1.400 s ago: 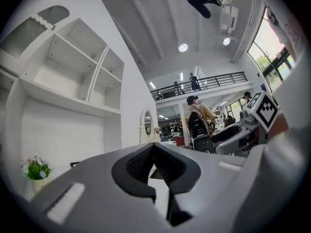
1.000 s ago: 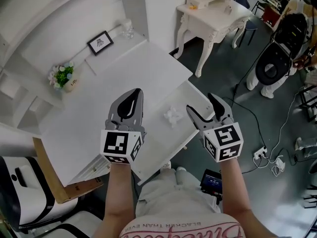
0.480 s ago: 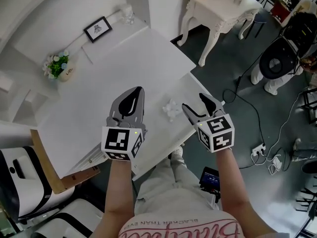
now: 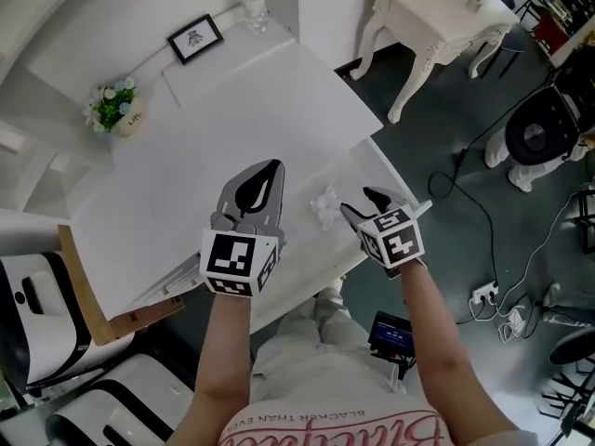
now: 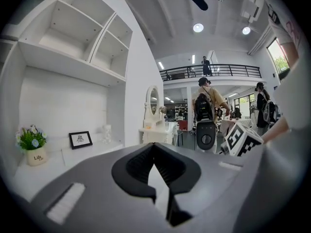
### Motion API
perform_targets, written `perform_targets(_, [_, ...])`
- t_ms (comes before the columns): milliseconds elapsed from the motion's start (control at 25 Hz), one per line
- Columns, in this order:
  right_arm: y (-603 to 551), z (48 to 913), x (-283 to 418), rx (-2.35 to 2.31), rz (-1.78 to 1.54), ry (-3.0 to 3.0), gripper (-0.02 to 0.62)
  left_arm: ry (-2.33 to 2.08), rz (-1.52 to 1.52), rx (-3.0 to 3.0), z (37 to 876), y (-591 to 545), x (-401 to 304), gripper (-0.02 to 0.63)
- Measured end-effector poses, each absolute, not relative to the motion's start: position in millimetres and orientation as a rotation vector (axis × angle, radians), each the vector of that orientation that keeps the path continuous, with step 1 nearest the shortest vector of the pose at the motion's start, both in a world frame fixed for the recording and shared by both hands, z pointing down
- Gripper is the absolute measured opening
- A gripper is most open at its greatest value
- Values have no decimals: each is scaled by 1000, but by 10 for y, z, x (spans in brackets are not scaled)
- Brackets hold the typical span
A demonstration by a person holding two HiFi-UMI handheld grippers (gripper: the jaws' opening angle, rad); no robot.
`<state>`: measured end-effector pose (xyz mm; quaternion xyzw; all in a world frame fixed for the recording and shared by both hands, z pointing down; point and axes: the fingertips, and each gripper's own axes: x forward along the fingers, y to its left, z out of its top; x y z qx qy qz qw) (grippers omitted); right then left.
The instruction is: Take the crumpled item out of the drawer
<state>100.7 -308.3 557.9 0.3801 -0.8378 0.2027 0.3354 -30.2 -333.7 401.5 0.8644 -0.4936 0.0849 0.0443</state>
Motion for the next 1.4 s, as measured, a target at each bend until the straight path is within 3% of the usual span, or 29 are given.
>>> perform_targets(920, [-3298,7233,907,607,655,-1873,213,-1523,366,2513,4408,-3591,-436,9])
perform_targets(1400, [-3187,7326,874,601,732,-1848,86,-1526,381,2477,4500,-3506,-535,9])
